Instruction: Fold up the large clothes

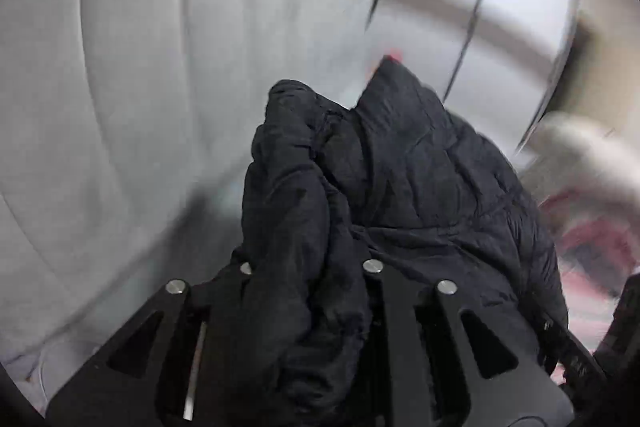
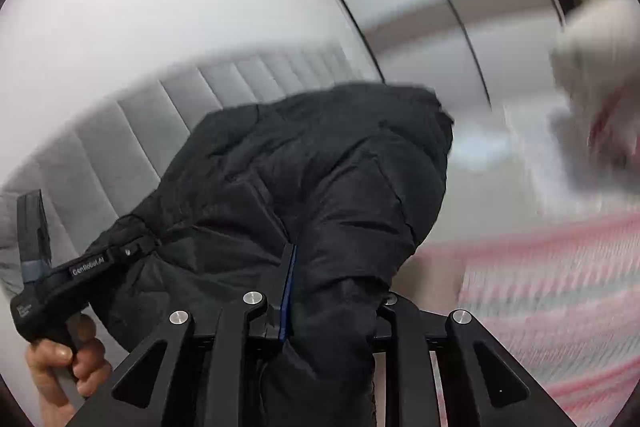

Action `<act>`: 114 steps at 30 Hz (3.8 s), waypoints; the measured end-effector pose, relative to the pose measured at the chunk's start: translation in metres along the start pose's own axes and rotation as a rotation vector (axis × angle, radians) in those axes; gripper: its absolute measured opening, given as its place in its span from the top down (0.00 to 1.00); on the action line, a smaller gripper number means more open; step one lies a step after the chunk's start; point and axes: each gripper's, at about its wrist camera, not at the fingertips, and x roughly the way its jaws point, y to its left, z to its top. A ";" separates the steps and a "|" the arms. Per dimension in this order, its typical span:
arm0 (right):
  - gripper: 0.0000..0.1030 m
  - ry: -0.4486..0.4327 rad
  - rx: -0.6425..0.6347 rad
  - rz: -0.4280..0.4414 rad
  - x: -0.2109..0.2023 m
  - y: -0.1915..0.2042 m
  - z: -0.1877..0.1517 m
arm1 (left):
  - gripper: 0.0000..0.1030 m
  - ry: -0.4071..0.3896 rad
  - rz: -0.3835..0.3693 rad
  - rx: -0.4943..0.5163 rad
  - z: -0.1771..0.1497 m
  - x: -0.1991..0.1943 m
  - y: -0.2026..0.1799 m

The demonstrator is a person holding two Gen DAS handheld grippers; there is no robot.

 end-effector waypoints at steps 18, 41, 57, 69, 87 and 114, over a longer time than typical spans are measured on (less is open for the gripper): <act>0.19 -0.001 -0.127 0.005 -0.139 -0.036 -0.070 | 0.22 -0.230 0.051 -0.116 -0.096 -0.136 0.038; 0.09 -0.137 -0.434 0.015 -0.280 0.002 -0.177 | 0.01 -0.320 0.263 0.160 -0.263 -0.257 -0.113; 0.08 -0.135 -0.343 0.008 -0.270 -0.024 -0.196 | 0.01 -0.283 0.193 0.193 -0.289 -0.256 -0.114; 0.07 -0.133 -0.316 0.010 -0.272 -0.031 -0.196 | 0.01 -0.276 0.174 0.215 -0.295 -0.257 -0.124; 0.07 -0.132 -0.310 0.009 -0.272 -0.031 -0.198 | 0.01 -0.262 0.174 0.212 -0.296 -0.258 -0.126; 0.07 -0.125 -0.333 0.005 -0.271 -0.031 -0.202 | 0.01 -0.259 0.174 0.209 -0.300 -0.258 -0.127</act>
